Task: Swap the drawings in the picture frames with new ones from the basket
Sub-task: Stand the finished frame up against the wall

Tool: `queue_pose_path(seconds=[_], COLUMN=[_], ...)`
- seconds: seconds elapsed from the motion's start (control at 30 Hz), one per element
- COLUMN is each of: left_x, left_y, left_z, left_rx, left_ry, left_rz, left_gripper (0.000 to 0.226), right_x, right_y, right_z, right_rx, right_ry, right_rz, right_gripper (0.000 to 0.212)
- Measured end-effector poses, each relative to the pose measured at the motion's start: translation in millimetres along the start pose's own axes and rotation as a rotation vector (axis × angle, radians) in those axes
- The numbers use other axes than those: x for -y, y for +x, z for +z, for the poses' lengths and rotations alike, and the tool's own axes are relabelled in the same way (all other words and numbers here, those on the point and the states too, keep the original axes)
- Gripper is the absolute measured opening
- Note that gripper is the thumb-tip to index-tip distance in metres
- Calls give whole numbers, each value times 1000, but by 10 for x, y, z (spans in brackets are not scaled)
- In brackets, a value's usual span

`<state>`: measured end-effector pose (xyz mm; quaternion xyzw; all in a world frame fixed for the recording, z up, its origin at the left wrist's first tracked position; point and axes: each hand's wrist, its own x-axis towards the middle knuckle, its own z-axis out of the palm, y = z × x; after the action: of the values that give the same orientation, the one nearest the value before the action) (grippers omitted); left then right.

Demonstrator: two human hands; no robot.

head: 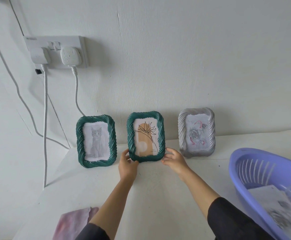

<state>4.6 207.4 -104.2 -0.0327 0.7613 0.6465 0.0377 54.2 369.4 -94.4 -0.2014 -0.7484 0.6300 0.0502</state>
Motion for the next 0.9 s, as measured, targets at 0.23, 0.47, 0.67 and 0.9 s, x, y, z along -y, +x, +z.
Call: queue_pose_path(seconds=[0.23,0.47,0.67,0.9], left_x=[30,-94,-407,-816], left_y=[-171,-489,-701,-681], left_z=[44,248,597,1040], left_rx=[-67,-331,-179,207], left_ry=[58,51,69,114], left_rz=[10,226,695,642], left_gripper=[63,49,43,57], right_x=[-78,141,967,1477], right_y=[-236,-536,-787,-518], right_z=[-26,-144,-512,-1592], right_rx=[-29,147,537,-103], right_ry=[-156,-835,-1041,-538], right_rz=[35,104,109,-271], right_gripper=[64,53,32,20])
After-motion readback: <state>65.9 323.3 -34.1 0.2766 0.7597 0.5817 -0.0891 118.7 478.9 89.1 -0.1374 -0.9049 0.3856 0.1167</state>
